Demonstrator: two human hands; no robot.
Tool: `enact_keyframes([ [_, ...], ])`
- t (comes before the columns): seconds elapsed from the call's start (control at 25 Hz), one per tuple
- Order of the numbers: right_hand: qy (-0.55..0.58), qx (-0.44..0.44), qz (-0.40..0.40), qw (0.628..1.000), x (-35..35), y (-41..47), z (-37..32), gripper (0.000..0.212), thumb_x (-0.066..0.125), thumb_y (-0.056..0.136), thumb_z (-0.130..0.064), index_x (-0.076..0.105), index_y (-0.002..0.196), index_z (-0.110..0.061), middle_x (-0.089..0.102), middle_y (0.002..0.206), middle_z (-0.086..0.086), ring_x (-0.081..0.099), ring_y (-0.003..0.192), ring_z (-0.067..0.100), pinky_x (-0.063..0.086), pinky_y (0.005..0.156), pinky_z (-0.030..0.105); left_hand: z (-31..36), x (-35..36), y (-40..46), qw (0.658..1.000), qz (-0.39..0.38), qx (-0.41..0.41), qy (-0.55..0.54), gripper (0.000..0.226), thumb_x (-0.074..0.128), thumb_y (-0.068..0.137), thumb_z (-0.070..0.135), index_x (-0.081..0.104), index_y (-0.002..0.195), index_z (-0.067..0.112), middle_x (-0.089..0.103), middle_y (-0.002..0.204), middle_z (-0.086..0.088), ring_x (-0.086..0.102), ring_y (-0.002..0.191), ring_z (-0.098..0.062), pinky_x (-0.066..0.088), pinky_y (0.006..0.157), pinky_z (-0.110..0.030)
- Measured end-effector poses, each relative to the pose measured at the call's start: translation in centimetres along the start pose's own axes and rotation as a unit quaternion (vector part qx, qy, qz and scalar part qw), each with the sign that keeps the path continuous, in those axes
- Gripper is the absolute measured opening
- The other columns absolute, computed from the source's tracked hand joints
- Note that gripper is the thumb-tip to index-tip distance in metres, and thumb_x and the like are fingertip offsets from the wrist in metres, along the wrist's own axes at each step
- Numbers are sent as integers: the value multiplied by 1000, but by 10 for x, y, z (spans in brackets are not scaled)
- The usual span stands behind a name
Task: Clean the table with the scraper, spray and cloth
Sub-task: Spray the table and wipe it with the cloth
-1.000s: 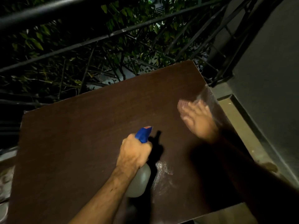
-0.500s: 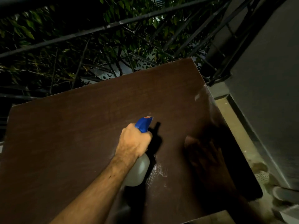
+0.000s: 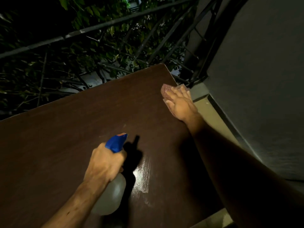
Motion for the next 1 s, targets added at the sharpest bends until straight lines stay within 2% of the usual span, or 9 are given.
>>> enact_keyframes([
  [0.16, -32, -114, 151, 981, -7, -123, 11, 47, 54, 96, -34, 54, 139, -16, 46, 150, 7, 39, 140, 36, 38, 104, 63, 10, 2, -5, 1000, -13, 24, -3, 23, 61, 78, 16, 73, 96, 11, 69, 57, -8, 68, 55, -24, 53, 57, -38],
  [0.24, -66, -158, 150, 974, -8, -204, 18, 61, 65, 88, -33, 49, 143, -11, 33, 158, 6, 33, 144, 32, 32, 106, 65, 13, 5, -6, 999, -24, 44, 6, 18, 61, 77, 15, 72, 90, 11, 68, 57, -9, 66, 56, -25, 50, 54, -36],
  [0.32, -96, -103, 94, 986, -6, -247, 25, 75, 67, 86, -44, 42, 149, -14, 22, 163, 5, 23, 149, 29, 22, 113, 63, 16, 8, -10, 998, -29, 50, 3, 11, 62, 78, 13, 69, 74, 6, 68, 55, -10, 66, 56, -27, 46, 52, -34],
  [0.48, -75, -112, 123, 983, -12, -230, 35, 68, 74, 83, -33, 50, 144, -15, 35, 158, 3, 31, 146, 28, 27, 111, 61, 15, 14, -19, 998, -34, 41, -16, 16, 63, 78, 10, 64, 63, 5, 68, 53, -9, 61, 48, -22, 41, 48, -32],
  [0.64, -57, -141, 134, 979, -6, -179, 16, 46, 64, 90, -26, 54, 135, -19, 49, 145, 6, 43, 137, 34, 35, 105, 63, 6, 16, -28, 999, -34, 25, -21, 11, 62, 80, 10, 67, 71, 7, 69, 54, -9, 61, 43, -15, 42, 46, -31],
  [0.76, -48, -12, 43, 998, -2, -91, -11, 52, 39, 98, -46, 40, 148, -31, 40, 155, 0, 24, 147, 35, 18, 117, 58, -6, 8, -39, 999, -23, 5, -32, 13, 62, 79, 10, 65, 68, 5, 69, 57, -12, 65, 49, -22, 44, 50, -33],
  [0.84, -51, -5, -14, 999, 12, -56, -53, 55, 33, 101, -48, 27, 154, -33, 26, 162, -1, 10, 151, 33, 3, 121, 54, -15, -4, -44, 999, -2, -11, -45, 13, 62, 79, 10, 64, 68, 4, 69, 58, -13, 65, 47, -21, 45, 51, -33],
  [0.92, -59, -55, -40, 996, 31, -47, -109, 55, 32, 102, -46, 24, 155, -34, 21, 164, -1, 5, 151, 36, -2, 120, 55, -24, -17, -47, 998, 22, -25, -50, 11, 63, 79, 9, 63, 69, 5, 69, 59, -16, 65, 49, -22, 46, 54, -37],
  [1.0, -79, -174, -49, 980, 47, -72, -174, 52, 34, 100, -45, 34, 151, -34, 28, 161, 0, 10, 150, 40, 1, 119, 58, -34, -28, -51, 998, 36, -34, -48, 10, 63, 79, 9, 62, 70, 7, 68, 61, -17, 65, 56, -28, 47, 57, -41],
])
Point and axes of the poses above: each hand's wrist, its own y-axis towards the middle knuckle, its own x-axis out of the palm, z = x × y, the point moved 7 cm from there along y, towards the middle knuckle
